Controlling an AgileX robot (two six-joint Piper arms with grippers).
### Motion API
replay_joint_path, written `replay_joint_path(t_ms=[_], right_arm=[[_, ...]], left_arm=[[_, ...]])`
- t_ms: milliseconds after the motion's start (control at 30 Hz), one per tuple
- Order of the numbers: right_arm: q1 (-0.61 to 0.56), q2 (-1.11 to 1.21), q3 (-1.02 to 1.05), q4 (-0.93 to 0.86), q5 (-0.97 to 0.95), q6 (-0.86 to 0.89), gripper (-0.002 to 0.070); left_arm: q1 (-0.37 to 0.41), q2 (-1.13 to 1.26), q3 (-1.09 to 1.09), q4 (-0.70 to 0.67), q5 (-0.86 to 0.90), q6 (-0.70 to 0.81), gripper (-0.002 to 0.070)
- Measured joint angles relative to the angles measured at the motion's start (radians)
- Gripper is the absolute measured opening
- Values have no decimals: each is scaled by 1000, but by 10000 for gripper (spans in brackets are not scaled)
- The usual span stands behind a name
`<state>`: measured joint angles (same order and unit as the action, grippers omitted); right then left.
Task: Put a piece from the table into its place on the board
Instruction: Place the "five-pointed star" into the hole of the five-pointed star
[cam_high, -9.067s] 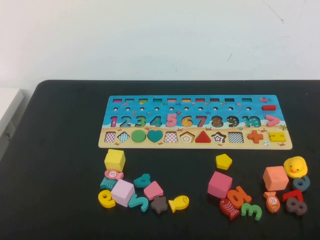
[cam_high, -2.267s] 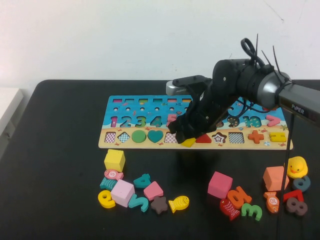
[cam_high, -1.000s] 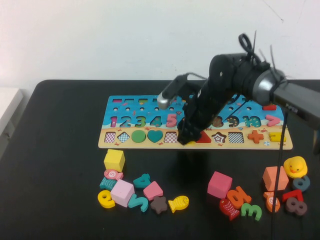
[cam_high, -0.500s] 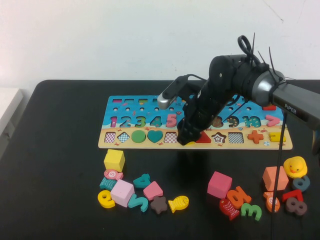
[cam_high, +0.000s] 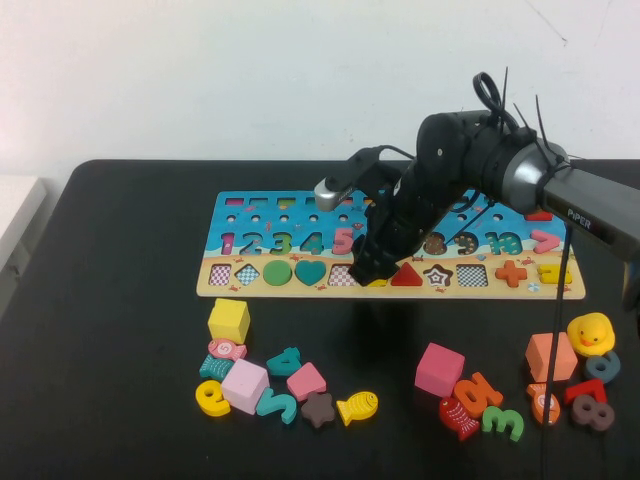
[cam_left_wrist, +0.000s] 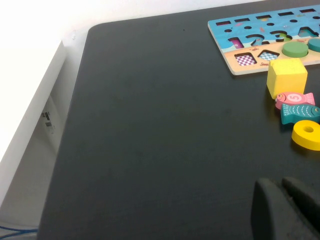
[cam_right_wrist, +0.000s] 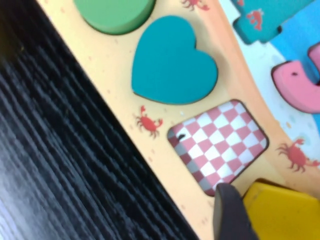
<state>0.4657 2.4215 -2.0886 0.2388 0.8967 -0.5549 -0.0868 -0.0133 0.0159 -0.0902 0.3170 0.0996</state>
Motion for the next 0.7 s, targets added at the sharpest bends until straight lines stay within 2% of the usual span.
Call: replay_joint_path(t_ms=[333,700], right_arm=[[2,0,-1,-21,-4,172,365],[7,0,-2,-49,-6,274,365]], left_arm=[[0,0,0,0,0,0,-1],[0,0,0,0,0,0,-2]])
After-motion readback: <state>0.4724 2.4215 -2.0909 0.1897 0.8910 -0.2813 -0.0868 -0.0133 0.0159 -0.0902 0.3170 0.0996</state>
